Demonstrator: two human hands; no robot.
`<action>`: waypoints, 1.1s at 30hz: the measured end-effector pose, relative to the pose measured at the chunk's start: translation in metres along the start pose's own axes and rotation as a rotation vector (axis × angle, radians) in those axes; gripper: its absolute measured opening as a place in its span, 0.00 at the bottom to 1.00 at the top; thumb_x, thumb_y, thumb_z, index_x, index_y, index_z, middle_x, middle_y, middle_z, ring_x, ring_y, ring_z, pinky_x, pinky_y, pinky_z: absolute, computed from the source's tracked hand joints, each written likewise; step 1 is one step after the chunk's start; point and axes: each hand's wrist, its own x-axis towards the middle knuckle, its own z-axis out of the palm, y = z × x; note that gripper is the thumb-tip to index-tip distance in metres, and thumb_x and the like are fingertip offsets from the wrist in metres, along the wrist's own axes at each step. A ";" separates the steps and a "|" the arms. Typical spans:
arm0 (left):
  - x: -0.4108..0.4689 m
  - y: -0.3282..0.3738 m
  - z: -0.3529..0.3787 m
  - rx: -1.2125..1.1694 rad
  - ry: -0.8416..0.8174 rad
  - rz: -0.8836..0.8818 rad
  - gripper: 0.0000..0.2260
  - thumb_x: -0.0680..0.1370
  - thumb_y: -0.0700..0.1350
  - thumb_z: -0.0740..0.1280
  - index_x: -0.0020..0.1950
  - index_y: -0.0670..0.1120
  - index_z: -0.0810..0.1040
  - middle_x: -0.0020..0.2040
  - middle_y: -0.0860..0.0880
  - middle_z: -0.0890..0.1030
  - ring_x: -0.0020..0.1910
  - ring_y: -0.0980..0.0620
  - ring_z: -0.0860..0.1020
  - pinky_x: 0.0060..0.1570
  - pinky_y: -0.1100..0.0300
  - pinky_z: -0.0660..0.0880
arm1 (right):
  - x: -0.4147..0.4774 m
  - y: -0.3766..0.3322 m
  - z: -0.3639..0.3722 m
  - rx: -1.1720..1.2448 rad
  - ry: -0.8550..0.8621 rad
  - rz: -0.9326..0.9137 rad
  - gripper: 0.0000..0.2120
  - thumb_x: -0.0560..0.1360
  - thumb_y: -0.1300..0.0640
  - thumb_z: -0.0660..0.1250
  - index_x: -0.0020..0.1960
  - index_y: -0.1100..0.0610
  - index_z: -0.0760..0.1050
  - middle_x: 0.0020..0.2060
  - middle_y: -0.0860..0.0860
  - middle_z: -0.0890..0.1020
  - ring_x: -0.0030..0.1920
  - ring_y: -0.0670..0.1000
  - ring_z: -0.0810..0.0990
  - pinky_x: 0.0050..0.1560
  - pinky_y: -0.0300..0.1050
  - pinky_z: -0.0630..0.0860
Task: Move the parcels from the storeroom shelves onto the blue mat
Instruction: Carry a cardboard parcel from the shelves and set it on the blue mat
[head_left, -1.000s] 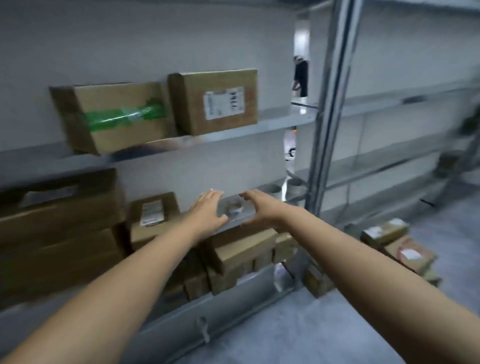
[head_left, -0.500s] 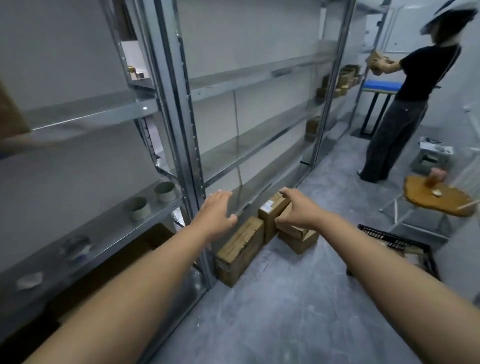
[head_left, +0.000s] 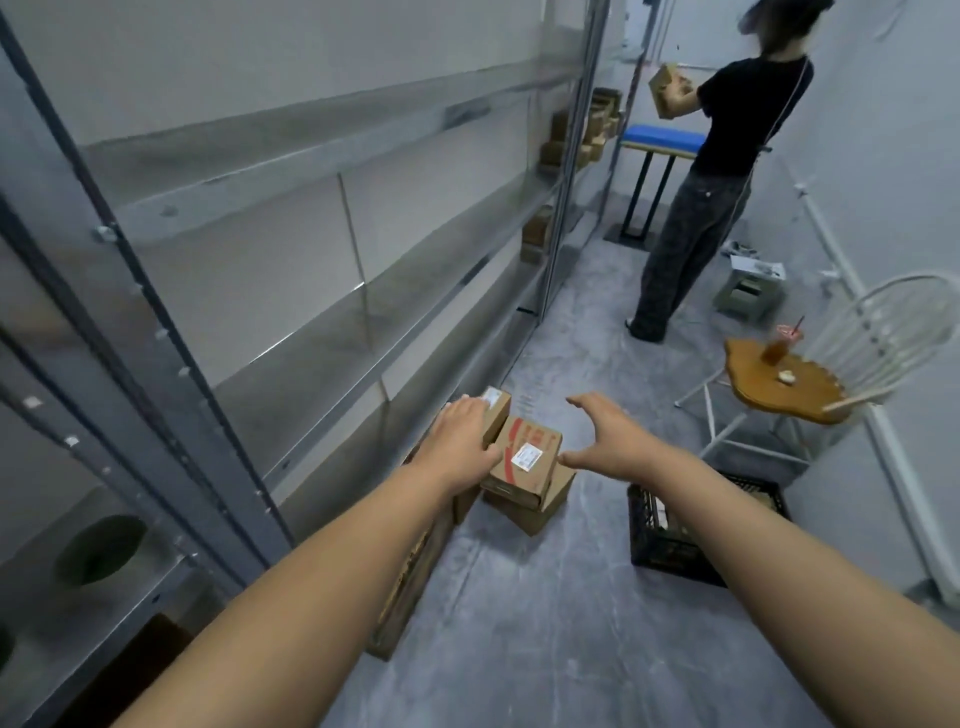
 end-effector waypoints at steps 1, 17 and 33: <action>0.018 -0.001 0.003 0.000 -0.013 0.004 0.27 0.75 0.48 0.66 0.71 0.42 0.66 0.69 0.44 0.70 0.71 0.45 0.65 0.70 0.54 0.59 | 0.014 0.006 -0.003 0.010 0.001 0.014 0.42 0.68 0.49 0.76 0.76 0.53 0.58 0.73 0.50 0.63 0.73 0.50 0.63 0.69 0.45 0.63; 0.312 -0.005 0.093 -0.179 -0.069 -0.209 0.23 0.73 0.52 0.68 0.66 0.46 0.71 0.62 0.47 0.74 0.63 0.47 0.71 0.64 0.54 0.68 | 0.313 0.171 -0.046 0.024 -0.177 0.039 0.44 0.66 0.48 0.77 0.76 0.52 0.59 0.72 0.50 0.64 0.72 0.51 0.62 0.67 0.43 0.62; 0.480 -0.158 0.379 -0.435 -0.149 -0.822 0.23 0.79 0.46 0.64 0.73 0.44 0.67 0.69 0.44 0.71 0.67 0.47 0.70 0.68 0.52 0.67 | 0.605 0.414 0.177 -0.096 -0.481 0.180 0.31 0.75 0.53 0.67 0.75 0.56 0.61 0.73 0.54 0.64 0.72 0.55 0.64 0.70 0.50 0.63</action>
